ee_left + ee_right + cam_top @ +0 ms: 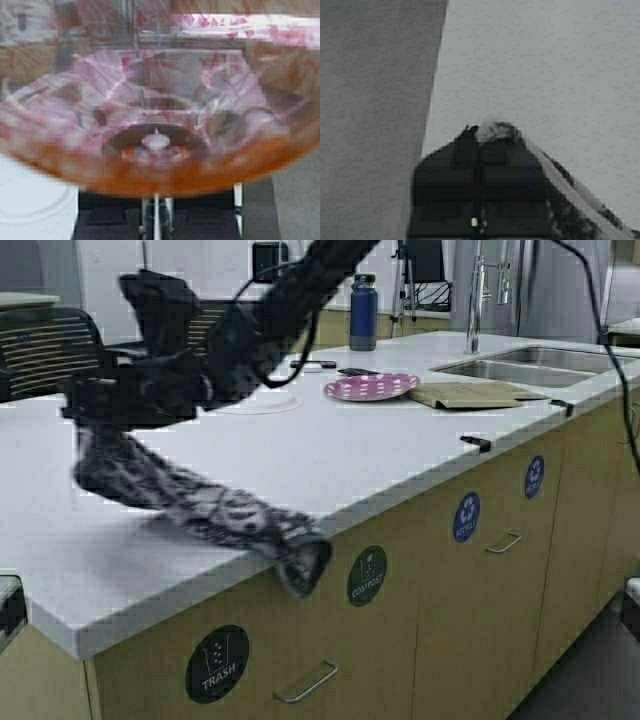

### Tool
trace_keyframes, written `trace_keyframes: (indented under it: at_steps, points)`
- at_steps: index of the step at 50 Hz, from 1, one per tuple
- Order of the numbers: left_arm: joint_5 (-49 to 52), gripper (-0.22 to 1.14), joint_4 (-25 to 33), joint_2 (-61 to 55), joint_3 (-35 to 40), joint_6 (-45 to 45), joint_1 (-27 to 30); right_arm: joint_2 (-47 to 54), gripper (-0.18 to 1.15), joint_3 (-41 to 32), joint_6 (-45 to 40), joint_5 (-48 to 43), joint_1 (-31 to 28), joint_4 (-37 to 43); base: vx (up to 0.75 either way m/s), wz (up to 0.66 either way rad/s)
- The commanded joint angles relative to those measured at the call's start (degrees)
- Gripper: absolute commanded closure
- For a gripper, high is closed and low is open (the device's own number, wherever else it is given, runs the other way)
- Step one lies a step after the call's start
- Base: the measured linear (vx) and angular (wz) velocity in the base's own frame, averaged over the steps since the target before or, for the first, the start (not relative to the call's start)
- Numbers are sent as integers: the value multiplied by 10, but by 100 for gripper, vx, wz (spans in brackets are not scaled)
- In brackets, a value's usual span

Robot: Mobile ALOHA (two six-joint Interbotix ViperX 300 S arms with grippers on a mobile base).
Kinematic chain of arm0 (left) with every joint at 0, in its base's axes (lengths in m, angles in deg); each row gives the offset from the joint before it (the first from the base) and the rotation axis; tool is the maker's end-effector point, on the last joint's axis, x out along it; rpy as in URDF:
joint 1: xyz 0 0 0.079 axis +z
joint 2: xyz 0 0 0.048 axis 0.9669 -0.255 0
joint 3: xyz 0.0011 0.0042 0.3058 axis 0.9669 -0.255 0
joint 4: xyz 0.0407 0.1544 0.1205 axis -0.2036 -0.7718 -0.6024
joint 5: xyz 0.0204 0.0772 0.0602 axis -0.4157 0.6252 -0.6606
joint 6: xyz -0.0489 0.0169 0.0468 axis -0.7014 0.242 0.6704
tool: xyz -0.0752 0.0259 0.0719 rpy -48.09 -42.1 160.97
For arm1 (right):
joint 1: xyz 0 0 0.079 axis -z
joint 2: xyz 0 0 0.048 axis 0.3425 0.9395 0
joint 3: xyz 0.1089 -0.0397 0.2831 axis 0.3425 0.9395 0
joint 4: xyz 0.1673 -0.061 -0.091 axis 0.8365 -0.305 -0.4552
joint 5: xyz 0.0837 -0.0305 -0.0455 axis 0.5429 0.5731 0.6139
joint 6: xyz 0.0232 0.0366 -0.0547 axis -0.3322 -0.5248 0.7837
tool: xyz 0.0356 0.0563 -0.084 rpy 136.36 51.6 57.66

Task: Get the cloth and wipe up the spill under the wine glass

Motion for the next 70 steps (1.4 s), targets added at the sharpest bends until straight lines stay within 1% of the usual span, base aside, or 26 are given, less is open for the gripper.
trace_keyframes:
  at_steps: [1,5,21,27,40,60,70]
  points:
    - [-3,68,4,7,18,0,4,-22,91,-17,0,0,-3,-1,0,0]
    - [-3,68,4,1,22,0,5,-30,91,3,0,0,21,0,0,0]
    - [-27,68,4,-62,25,-3,4,-42,91,107,-3,-20,188,2,0,0]
    - [-53,68,4,-94,21,-2,4,-42,91,128,-4,-31,224,2,0,-1]
    - [-108,68,1,-192,17,-1,-6,-41,91,160,0,-38,239,3,0,0]
    - [-268,68,-4,-362,12,4,-6,-38,91,183,-1,-46,265,3,0,0]
    - [-325,68,-4,-432,25,6,-6,-38,91,193,-1,-56,270,2,0,0]
